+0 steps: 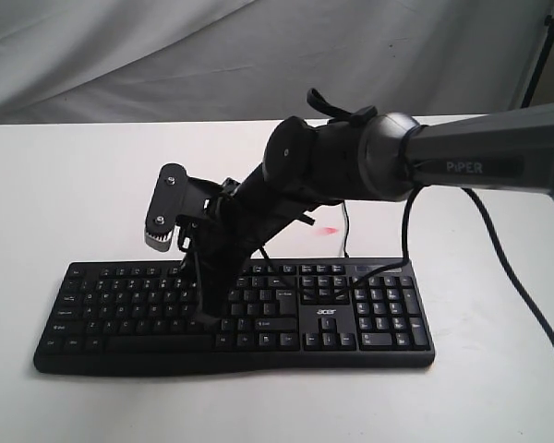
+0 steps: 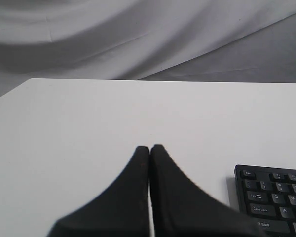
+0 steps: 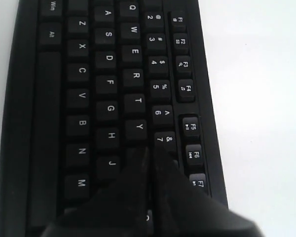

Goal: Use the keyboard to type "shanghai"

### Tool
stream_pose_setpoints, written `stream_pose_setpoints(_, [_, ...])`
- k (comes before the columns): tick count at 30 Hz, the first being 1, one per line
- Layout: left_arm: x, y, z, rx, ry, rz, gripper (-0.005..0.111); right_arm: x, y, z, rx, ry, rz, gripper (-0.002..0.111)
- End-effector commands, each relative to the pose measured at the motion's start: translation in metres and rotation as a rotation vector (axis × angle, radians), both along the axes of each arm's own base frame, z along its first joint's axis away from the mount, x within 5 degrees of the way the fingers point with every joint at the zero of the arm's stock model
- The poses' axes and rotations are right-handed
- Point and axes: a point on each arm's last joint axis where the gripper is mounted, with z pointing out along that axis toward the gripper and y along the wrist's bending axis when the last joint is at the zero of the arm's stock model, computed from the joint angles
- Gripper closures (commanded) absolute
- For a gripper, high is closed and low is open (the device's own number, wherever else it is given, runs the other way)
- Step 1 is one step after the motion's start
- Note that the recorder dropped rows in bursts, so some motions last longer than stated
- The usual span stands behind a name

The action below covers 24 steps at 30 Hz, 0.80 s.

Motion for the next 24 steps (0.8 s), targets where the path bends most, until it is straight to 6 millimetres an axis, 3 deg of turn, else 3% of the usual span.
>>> stream_pose_setpoints(1, [0.000, 0.000, -0.001, -0.002, -0.009, -0.004, 0.106, 0.002, -0.007, -0.001, -0.007, 0.017, 0.000, 0.108])
stream_pose_setpoints(10, [0.000, 0.000, -0.001, -0.002, -0.009, -0.004, 0.106, 0.004, -0.006, -0.019, -0.010, 0.044, -0.005, 0.108])
stream_pose_setpoints(24, [0.000, 0.000, -0.001, -0.002, -0.009, -0.004, 0.106, 0.004, -0.005, -0.021, -0.003, 0.043, 0.006, 0.108])
